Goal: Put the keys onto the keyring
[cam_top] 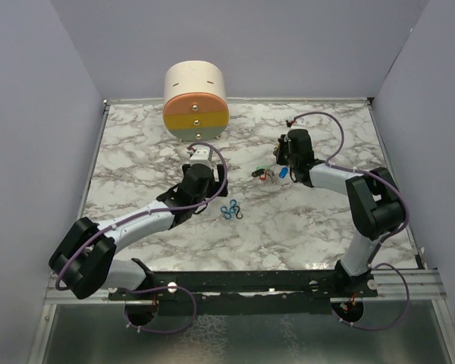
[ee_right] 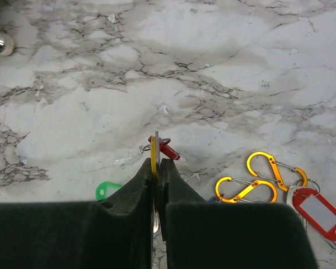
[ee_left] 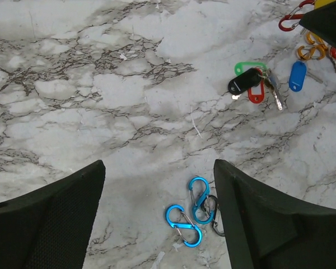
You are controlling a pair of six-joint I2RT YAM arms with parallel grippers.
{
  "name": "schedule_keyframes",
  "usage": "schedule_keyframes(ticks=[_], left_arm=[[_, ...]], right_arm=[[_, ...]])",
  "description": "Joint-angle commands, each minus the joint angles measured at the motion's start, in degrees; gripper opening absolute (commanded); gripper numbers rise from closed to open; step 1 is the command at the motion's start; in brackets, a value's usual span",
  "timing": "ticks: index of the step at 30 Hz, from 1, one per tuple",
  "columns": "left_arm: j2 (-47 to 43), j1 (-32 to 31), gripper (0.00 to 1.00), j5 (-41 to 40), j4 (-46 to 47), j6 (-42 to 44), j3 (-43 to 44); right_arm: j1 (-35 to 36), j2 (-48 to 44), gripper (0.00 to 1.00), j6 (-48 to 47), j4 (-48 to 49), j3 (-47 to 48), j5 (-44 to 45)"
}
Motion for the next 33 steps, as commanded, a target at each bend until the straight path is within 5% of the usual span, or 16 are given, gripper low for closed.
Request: schedule_keyframes(ticks=[1,7,9,11,14,33], left_arm=[[0.79,0.3,0.85,0.85,2.17,-0.24,-0.43],[2.21,0.3,0.93,1.1,2.26,-0.35,0.02],[2.22,0.28,0.93,1.16,2.41,-0.4,-0.02],[1.93,0.28,0.93,1.05,2.52,-0.49,-0.16],[1.54,0.28,0.93,0.88,2.67,-0.65,-0.48],[1.93,0.2,0.93,2.41,4.26,-1.84,-1.38]], right_arm=[[-1.37,3.16,0.01,0.57,0.94,3.37,-2.18],[-2.12,4.55,0.04,1.01,0.53,4.06,-1.46],[-2.35,4.29,0.15,1.21,0.52,3.92,-1.03],[-2.4,3.55,0.38,1.39,0.71,3.23,-0.06],[-2.36,2.01,0.51,1.35,0.99,2.07,0.43],[-0.08,-4.43,0.53,0.34,2.6,-6.92,-13.41]])
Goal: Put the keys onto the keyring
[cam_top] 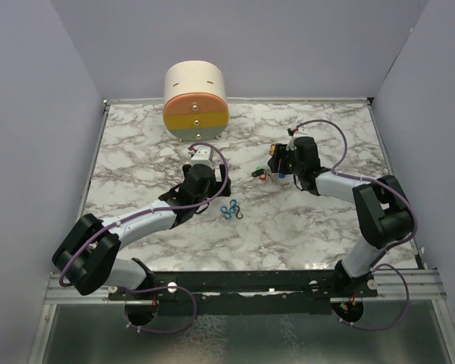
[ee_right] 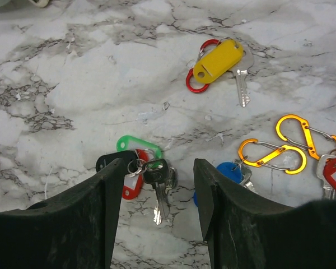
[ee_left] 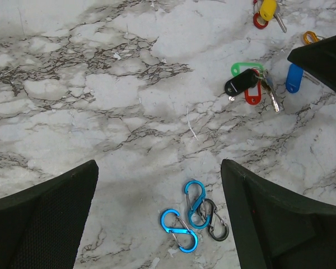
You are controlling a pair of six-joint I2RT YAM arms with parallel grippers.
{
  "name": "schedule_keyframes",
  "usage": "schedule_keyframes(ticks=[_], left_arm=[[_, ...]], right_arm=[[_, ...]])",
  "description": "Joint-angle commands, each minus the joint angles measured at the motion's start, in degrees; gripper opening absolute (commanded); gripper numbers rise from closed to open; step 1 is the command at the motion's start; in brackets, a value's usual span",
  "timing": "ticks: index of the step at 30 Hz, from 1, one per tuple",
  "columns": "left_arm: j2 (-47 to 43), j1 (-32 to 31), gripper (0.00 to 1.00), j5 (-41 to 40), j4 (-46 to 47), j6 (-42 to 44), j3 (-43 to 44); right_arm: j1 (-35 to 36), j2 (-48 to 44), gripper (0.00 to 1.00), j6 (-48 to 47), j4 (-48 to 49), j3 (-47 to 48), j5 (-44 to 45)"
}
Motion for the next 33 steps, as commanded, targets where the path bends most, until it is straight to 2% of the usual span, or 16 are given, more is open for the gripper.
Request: schedule_keyframes(ticks=[1,23,33], left_arm=[[-0.1,0.2,0.93,1.93,2.16,-1.02,-0.88],[0.4,0.17,0.93,1.5,2.61,-0.69,-1.41],[1.55,0.19,0.93,1.76,3.04,-0.58,-0.88]], right_arm=[[1.27,0.27,0.53,-0.55,2.06,-0.49,-3.61],[5.15,7.61,0.49,-1.09,0.89,4.22,-1.89],[7.48,8.73,0.44,-1.85,-0.9,5.49,-2.39]])
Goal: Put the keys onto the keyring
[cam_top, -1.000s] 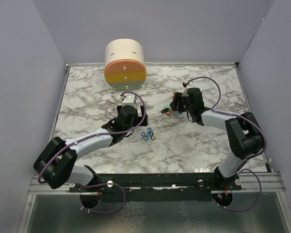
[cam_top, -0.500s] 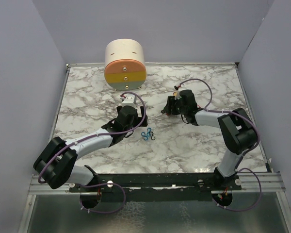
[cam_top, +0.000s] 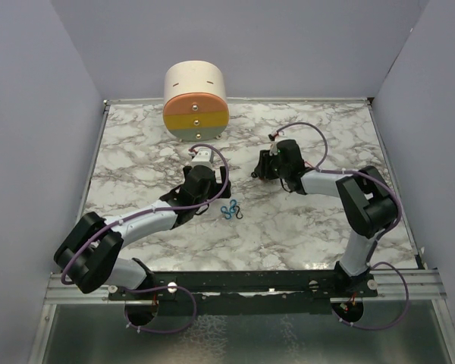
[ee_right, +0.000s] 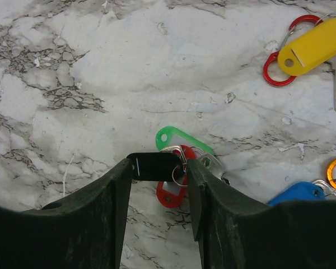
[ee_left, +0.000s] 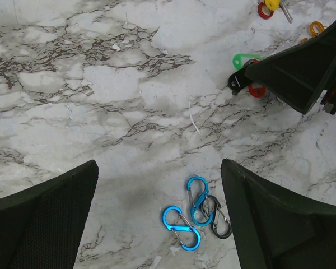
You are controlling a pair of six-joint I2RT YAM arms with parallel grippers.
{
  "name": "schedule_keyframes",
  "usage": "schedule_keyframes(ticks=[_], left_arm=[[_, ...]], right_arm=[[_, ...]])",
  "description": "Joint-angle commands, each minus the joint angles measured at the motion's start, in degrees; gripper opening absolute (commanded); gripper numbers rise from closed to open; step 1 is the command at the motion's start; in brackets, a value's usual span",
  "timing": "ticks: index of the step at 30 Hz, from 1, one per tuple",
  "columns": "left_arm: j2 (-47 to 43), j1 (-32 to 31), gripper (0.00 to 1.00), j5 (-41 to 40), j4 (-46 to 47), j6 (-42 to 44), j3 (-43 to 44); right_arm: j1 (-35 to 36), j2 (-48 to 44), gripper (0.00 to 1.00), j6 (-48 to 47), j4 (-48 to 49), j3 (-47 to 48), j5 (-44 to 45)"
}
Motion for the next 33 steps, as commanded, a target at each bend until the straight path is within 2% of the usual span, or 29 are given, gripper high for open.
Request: schedule_keyframes(ticks=[1,12,18,25,33], left_arm=[[0.64,0.19,0.93,0.97,2.08,-0.25,-0.03],[-1.1,0.2,0.93,0.21,1.55,-0.01,-0.8],[-1.9,0.19,0.93,-0.32,1.51,0.04,-1.26],[-1.72,0.19,0.93,-0.34,1.59,-0.08,-1.25],[-1.02,0.19,0.93,-0.26,1.56,-0.02,-1.18]], right_arm=[[2.59,1.51,0.44,-1.24,-1.44,2.18,0.61],[6.47,3.29,0.4,-1.64,-2.94,5.14,-2.54],[6.82,0.41,0.4,-1.75,-0.87,2.99,-1.76],[6.83,-1.0,0.4,-1.1,-1.46,2.17,2.87],[6.83,-1.04,0.47,0.94,-4.51,2.77,9.37]])
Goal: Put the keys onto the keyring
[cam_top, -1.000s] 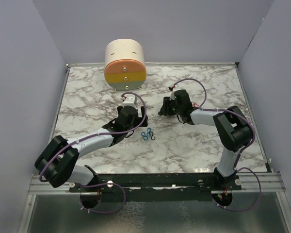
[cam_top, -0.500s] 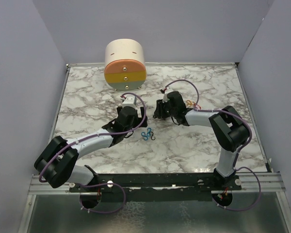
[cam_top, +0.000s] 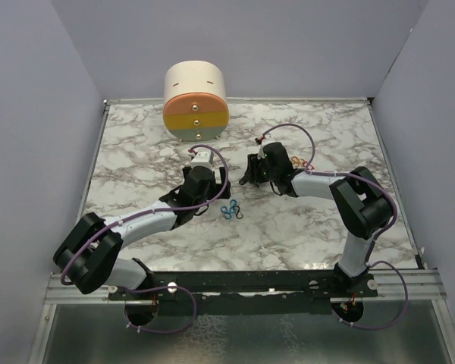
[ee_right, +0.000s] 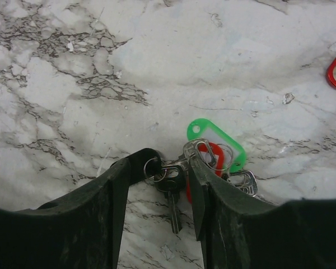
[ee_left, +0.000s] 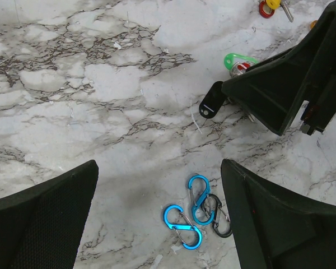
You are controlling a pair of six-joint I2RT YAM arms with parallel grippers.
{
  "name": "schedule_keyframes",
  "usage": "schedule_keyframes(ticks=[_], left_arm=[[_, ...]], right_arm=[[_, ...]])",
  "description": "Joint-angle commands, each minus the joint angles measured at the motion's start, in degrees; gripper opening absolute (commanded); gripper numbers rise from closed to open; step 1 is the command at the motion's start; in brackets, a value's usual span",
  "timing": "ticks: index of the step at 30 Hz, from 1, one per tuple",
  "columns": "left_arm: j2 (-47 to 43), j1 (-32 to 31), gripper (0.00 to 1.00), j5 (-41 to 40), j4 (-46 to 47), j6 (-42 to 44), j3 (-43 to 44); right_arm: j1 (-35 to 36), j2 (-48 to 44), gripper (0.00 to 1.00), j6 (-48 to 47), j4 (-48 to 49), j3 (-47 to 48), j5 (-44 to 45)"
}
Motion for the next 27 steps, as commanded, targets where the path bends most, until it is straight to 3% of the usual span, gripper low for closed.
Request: schedule_keyframes(ticks=[1,10,27], left_arm=[[-0.64,0.2,0.93,-0.21,1.15,-0.06,-0.56],[-0.69,0.19,0.93,-0.21,1.24,0.02,-0.65],[-1.46,0.21,0.93,-1.02,0.98,0.33,-0.96]], right_arm=[[0.23,-2.08,0.48,1.93,-2.26,-0.08,6.88],[0.16,-0.77,0.52,2.1,-3.63,0.92,7.56],[2.22,5.98,0.49,0.96,-2.9,5.9,-8.29]])
